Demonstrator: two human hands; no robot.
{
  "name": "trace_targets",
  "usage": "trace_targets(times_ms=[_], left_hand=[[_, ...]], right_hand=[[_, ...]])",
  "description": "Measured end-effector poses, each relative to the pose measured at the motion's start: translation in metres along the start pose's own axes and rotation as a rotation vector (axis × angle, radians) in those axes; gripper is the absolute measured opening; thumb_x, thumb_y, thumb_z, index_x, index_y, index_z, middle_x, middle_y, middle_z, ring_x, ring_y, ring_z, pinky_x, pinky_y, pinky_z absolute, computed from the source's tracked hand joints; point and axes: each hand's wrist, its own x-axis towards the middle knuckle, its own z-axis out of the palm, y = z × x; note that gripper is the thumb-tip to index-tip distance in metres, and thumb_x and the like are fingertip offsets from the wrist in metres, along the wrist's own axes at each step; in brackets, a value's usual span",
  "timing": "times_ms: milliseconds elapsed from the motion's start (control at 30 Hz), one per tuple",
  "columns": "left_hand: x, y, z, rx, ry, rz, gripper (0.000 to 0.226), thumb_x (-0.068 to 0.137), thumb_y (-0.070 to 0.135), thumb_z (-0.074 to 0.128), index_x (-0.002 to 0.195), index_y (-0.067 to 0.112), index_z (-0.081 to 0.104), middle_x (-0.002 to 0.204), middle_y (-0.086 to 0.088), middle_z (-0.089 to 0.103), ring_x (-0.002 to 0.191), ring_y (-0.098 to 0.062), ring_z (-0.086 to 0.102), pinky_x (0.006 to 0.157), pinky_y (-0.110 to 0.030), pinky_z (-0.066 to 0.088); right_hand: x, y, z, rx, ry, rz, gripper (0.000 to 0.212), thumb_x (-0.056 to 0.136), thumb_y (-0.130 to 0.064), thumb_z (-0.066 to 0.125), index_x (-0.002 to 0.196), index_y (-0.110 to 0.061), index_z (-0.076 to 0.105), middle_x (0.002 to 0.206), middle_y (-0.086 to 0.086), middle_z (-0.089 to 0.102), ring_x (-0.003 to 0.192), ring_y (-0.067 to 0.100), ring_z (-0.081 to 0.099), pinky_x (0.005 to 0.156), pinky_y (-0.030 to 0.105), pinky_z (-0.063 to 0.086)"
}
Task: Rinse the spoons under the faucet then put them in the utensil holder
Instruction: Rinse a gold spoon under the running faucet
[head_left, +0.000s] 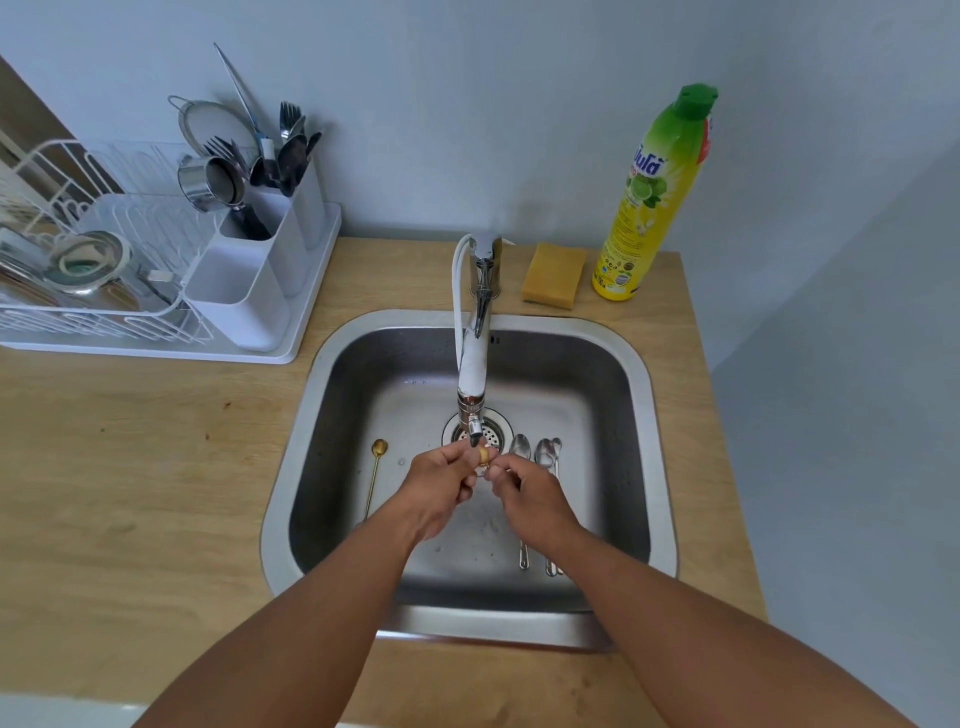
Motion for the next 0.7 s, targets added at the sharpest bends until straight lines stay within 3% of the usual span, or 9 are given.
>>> trace_targets(times_ms=[67, 200, 333, 400, 500, 700], left_hand=[[0.0, -0.002, 0.0, 0.041, -0.017, 0.021, 0.033, 0.103, 0.009, 0.06, 0.093, 0.027, 0.086, 0.102, -0.002, 0.08, 0.059, -0.006, 0.049, 0.055, -0.022, 0.042], [0.001, -0.001, 0.0, 0.127, -0.026, 0.09, 0.043, 0.104, 0.01, 0.06, 0.091, 0.042, 0.084, 0.098, -0.002, 0.076, 0.062, -0.007, 0.045, 0.058, -0.022, 0.041], [0.005, 0.002, -0.005, 0.193, -0.041, 0.139, 0.037, 0.105, 0.007, 0.056, 0.095, 0.029, 0.084, 0.087, -0.003, 0.068, 0.063, -0.009, 0.042, 0.058, -0.024, 0.038], [0.007, 0.003, -0.01, 0.248, -0.018, 0.173, 0.025, 0.104, 0.009, 0.058, 0.101, 0.019, 0.081, 0.079, -0.002, 0.066, 0.061, -0.009, 0.042, 0.055, -0.023, 0.038], [0.008, 0.005, -0.016, 0.269, 0.044, 0.193, 0.019, 0.103, 0.017, 0.064, 0.108, 0.024, 0.081, 0.072, -0.002, 0.061, 0.057, -0.007, 0.044, 0.049, -0.021, 0.039], [0.013, 0.005, -0.014, 0.018, 0.099, 0.01, 0.015, 0.101, 0.013, 0.062, 0.105, 0.006, 0.075, 0.081, -0.008, 0.062, 0.053, -0.008, 0.044, 0.042, -0.021, 0.035]], right_hand=[[0.001, 0.0, -0.001, 0.034, -0.014, 0.025, 0.027, 0.101, -0.029, 0.053, 0.083, -0.043, 0.066, 0.067, -0.022, 0.063, 0.055, -0.001, 0.049, 0.058, 0.024, 0.043], [0.002, -0.002, 0.0, 0.117, -0.045, 0.064, 0.021, 0.103, -0.029, 0.05, 0.089, -0.031, 0.066, 0.065, -0.018, 0.059, 0.054, -0.001, 0.046, 0.054, 0.022, 0.041], [0.004, -0.011, -0.003, 0.261, -0.093, 0.105, 0.024, 0.105, -0.024, 0.049, 0.092, -0.012, 0.065, 0.068, -0.009, 0.055, 0.053, 0.004, 0.042, 0.052, 0.022, 0.037], [0.005, -0.017, -0.006, 0.309, -0.12, 0.117, 0.026, 0.106, -0.023, 0.048, 0.09, -0.014, 0.065, 0.07, -0.006, 0.054, 0.051, 0.004, 0.04, 0.048, 0.019, 0.034], [0.005, -0.021, -0.008, 0.297, -0.146, 0.085, 0.025, 0.105, -0.023, 0.049, 0.087, -0.02, 0.066, 0.069, -0.007, 0.054, 0.05, 0.002, 0.04, 0.046, 0.017, 0.033], [0.008, -0.012, -0.005, 0.2, -0.12, -0.007, 0.022, 0.103, -0.019, 0.054, 0.086, -0.02, 0.067, 0.069, -0.012, 0.057, 0.061, 0.002, 0.048, 0.064, 0.025, 0.041]])
